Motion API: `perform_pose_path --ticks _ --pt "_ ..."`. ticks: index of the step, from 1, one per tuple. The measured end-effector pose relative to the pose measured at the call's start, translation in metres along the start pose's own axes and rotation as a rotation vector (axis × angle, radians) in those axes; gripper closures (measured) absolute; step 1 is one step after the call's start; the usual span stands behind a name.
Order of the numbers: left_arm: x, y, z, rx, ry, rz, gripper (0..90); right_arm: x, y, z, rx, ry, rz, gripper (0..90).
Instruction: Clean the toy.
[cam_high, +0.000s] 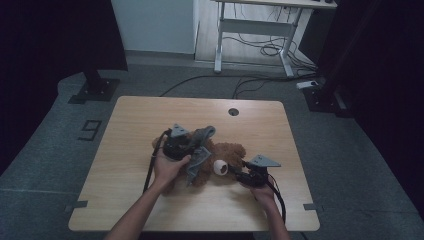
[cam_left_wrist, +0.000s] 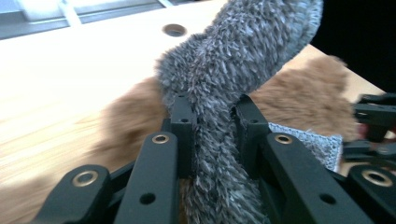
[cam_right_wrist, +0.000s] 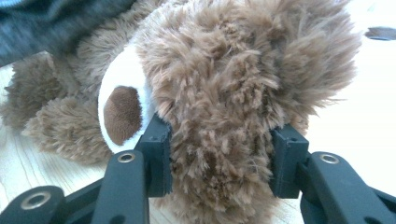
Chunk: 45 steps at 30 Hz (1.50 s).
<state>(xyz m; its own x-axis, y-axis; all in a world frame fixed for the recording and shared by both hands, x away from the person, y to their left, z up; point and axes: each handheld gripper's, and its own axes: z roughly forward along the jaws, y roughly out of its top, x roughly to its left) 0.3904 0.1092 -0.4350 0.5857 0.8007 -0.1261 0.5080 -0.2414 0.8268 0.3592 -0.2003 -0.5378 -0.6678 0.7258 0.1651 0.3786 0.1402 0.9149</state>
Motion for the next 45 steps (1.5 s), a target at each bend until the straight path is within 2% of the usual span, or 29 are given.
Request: perform_pose_path --ticks 3,5,8,11,15,19,23,28,31,35,38,40,45 --pt "0.023 -0.005 -0.011 0.002 0.045 -0.041 73.5 0.000 0.000 0.000 0.001 -0.001 -0.002 50.9" --pt "0.038 -0.010 -0.014 0.015 0.053 -0.083 73.5 0.000 0.000 0.000 -0.001 -0.001 -0.004 50.9" --pt "0.054 -0.021 -0.015 0.034 0.074 -0.120 73.3 0.000 0.000 0.000 0.001 0.002 -0.006 50.9" --pt "0.066 -0.030 -0.016 0.042 0.099 -0.145 73.4 0.000 0.000 0.000 -0.002 0.003 -0.005 50.9" --pt "0.079 -0.038 -0.020 0.051 0.104 -0.176 73.4 0.000 0.000 0.000 -0.001 0.002 -0.007 50.9" --pt "0.082 -0.038 -0.024 0.058 0.121 -0.161 73.4 0.000 0.000 0.000 -0.002 0.001 -0.009 50.9" --pt "0.077 -0.031 -0.029 0.040 0.110 -0.158 73.4 0.000 0.000 0.001 -0.001 -0.005 -0.016 51.4" --pt "0.059 -0.010 -0.027 0.021 0.092 -0.113 73.5 0.002 0.001 0.003 -0.005 -0.030 -0.029 52.1" --pt "0.044 0.003 -0.016 0.022 0.050 -0.095 73.4 0.003 0.002 0.004 -0.007 -0.049 -0.043 52.1" --pt "0.023 0.014 0.008 0.041 -0.001 -0.084 73.4 0.003 0.002 0.005 -0.011 -0.059 -0.053 52.1" --pt "0.015 0.015 0.022 0.057 0.003 -0.069 73.3 0.002 0.002 0.005 -0.010 -0.056 -0.052 52.0" --pt "0.015 0.012 0.029 0.062 -0.005 -0.089 73.3 0.002 0.002 0.005 -0.009 -0.054 -0.052 51.5" --pt "0.016 0.000 0.027 0.052 -0.020 -0.097 73.6 0.002 0.003 0.004 -0.007 -0.047 -0.048 49.7"
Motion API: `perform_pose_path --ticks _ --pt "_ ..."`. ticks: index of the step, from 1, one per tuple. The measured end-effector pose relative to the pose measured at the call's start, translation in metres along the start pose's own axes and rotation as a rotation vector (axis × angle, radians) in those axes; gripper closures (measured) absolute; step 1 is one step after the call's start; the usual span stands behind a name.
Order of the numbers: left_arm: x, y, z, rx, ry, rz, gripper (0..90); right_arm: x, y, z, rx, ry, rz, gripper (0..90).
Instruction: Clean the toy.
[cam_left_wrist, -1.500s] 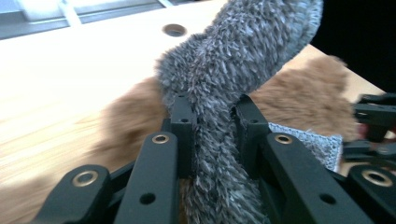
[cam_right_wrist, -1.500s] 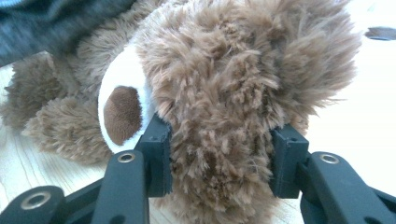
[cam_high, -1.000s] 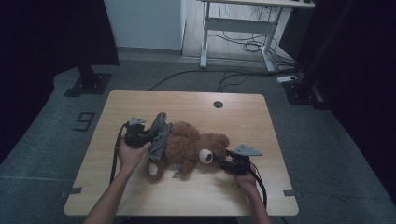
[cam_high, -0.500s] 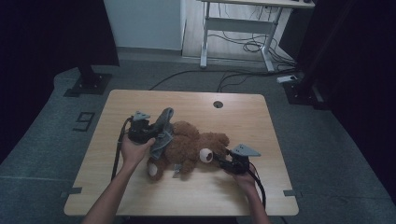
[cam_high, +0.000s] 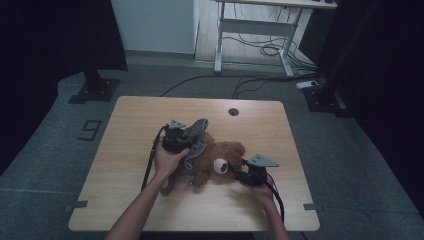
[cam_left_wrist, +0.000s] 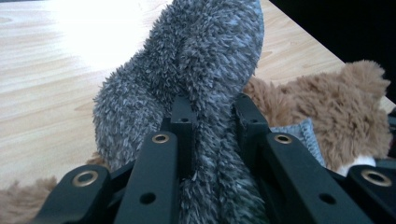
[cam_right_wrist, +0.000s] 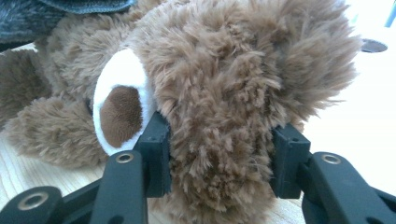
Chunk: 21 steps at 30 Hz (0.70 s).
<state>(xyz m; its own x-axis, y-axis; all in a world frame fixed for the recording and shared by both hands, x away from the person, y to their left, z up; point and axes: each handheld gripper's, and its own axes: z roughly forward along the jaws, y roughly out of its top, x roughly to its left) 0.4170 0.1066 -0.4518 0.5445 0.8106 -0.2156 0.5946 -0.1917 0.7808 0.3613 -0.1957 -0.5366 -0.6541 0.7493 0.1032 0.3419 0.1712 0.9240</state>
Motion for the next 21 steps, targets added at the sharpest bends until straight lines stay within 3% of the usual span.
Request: perform_pose_path --ticks 13,21 --pt "-0.008 -0.027 -0.015 -0.070 0.015 0.051 74.0 0.003 0.004 -0.006 0.027 0.004 0.017 31.3" --pt "-0.015 -0.040 -0.023 -0.095 0.014 0.077 74.1 0.006 0.005 -0.007 0.067 -0.003 0.009 28.9"
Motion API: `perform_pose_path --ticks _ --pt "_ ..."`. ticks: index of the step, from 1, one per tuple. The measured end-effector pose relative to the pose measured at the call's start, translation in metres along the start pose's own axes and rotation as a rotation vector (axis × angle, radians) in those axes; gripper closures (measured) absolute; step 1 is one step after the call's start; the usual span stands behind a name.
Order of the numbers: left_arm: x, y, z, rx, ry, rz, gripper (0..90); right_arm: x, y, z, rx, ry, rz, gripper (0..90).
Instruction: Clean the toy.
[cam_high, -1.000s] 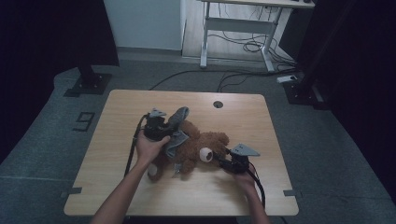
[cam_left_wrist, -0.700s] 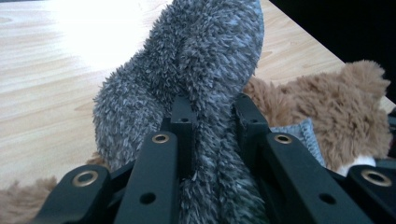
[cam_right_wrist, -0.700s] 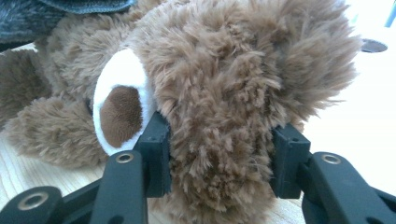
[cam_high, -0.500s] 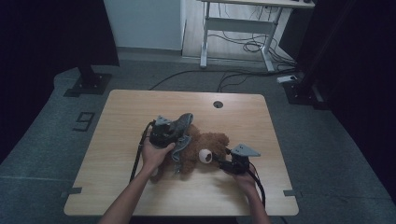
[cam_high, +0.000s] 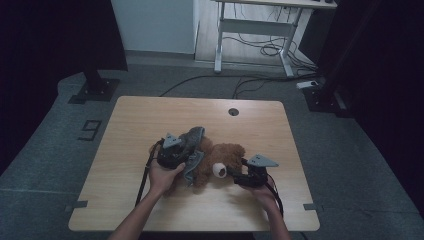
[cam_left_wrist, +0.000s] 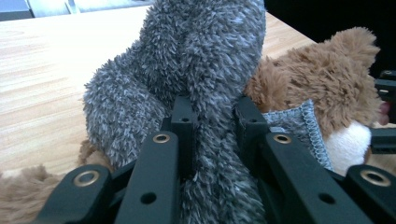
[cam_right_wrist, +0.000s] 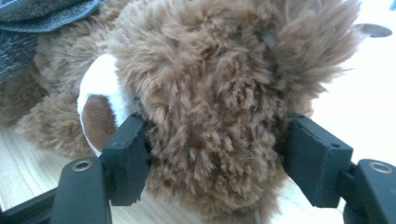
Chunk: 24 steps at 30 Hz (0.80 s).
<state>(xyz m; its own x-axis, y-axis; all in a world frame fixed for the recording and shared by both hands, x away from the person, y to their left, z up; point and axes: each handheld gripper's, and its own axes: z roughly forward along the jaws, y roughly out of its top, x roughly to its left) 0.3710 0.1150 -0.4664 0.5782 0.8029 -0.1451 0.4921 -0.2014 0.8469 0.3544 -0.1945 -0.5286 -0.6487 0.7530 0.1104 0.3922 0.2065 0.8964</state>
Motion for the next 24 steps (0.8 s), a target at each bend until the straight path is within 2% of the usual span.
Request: perform_pose_path --ticks 6,9,12,14,18,21,22,24 --pt "-0.006 -0.011 -0.009 -0.018 -0.001 0.024 74.4 0.000 -0.003 -0.002 0.029 0.022 0.017 26.5" --pt "-0.010 -0.016 -0.014 -0.024 0.010 0.051 74.5 0.001 -0.005 -0.004 0.045 0.034 0.010 25.1" --pt "-0.014 -0.022 -0.018 -0.036 0.012 0.056 74.5 0.002 -0.005 -0.010 0.051 0.053 0.002 23.1" --pt "-0.015 -0.026 -0.021 -0.045 0.008 0.055 74.5 0.001 -0.003 -0.017 0.038 0.063 0.002 21.6" --pt "-0.016 -0.033 -0.024 -0.064 -0.004 0.045 74.5 -0.002 0.007 -0.035 -0.051 0.094 0.029 19.9" --pt "-0.019 -0.036 -0.026 -0.071 -0.003 0.057 74.5 0.000 0.013 -0.039 -0.062 0.092 0.025 18.7" --pt "-0.020 -0.037 -0.027 -0.072 -0.004 0.060 74.5 0.002 0.020 -0.037 -0.064 0.093 0.029 16.2" --pt "-0.020 -0.039 -0.029 -0.074 -0.015 0.054 74.5 0.004 0.026 -0.030 -0.039 0.107 0.038 14.0"
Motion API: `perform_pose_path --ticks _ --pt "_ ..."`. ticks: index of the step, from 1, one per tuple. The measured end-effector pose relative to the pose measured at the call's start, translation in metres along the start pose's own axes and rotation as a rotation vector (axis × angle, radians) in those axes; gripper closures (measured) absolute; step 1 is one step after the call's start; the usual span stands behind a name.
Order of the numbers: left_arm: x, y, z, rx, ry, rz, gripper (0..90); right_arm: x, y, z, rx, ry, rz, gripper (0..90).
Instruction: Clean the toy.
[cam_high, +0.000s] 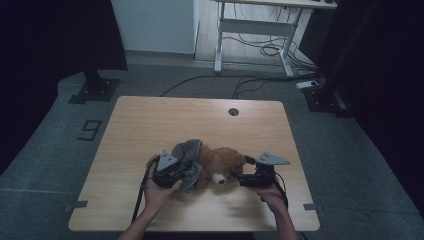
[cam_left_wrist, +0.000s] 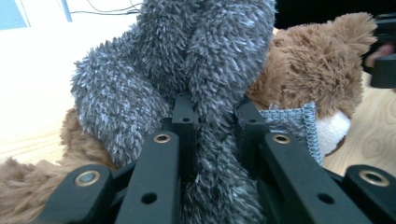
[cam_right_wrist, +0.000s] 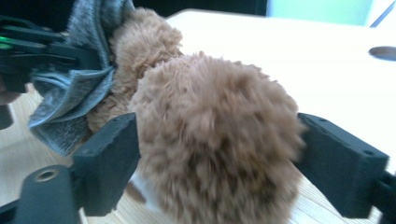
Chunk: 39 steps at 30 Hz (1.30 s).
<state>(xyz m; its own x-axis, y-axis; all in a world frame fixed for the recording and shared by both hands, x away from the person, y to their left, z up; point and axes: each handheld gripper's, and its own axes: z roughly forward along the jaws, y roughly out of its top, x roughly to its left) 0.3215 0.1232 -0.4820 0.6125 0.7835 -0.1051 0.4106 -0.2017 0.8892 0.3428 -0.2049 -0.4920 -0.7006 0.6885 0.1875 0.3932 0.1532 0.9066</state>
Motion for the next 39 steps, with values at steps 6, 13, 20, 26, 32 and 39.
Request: perform_pose_path --ticks 6,13,20,26,32,39 --pt "-0.001 -0.006 -0.006 0.001 -0.018 -0.005 74.5 0.002 -0.001 0.035 0.136 -0.006 0.005 4.7" --pt "-0.005 -0.013 -0.010 0.002 -0.052 -0.016 74.5 -0.004 -0.014 0.038 0.160 -0.002 0.089 6.5" --pt "-0.008 -0.009 -0.017 0.000 -0.070 -0.037 74.2 0.000 -0.028 0.036 0.123 -0.001 0.090 15.7" --pt "-0.003 0.017 -0.018 -0.011 -0.077 -0.068 74.2 0.004 -0.027 0.038 0.099 -0.012 0.058 29.9" --pt "-0.012 0.046 -0.022 -0.064 -0.105 -0.055 74.1 0.007 -0.026 0.040 0.087 -0.037 0.041 32.1" --pt "-0.057 0.080 0.002 -0.067 -0.170 0.041 74.0 0.008 -0.026 0.041 0.085 -0.041 0.040 32.1"
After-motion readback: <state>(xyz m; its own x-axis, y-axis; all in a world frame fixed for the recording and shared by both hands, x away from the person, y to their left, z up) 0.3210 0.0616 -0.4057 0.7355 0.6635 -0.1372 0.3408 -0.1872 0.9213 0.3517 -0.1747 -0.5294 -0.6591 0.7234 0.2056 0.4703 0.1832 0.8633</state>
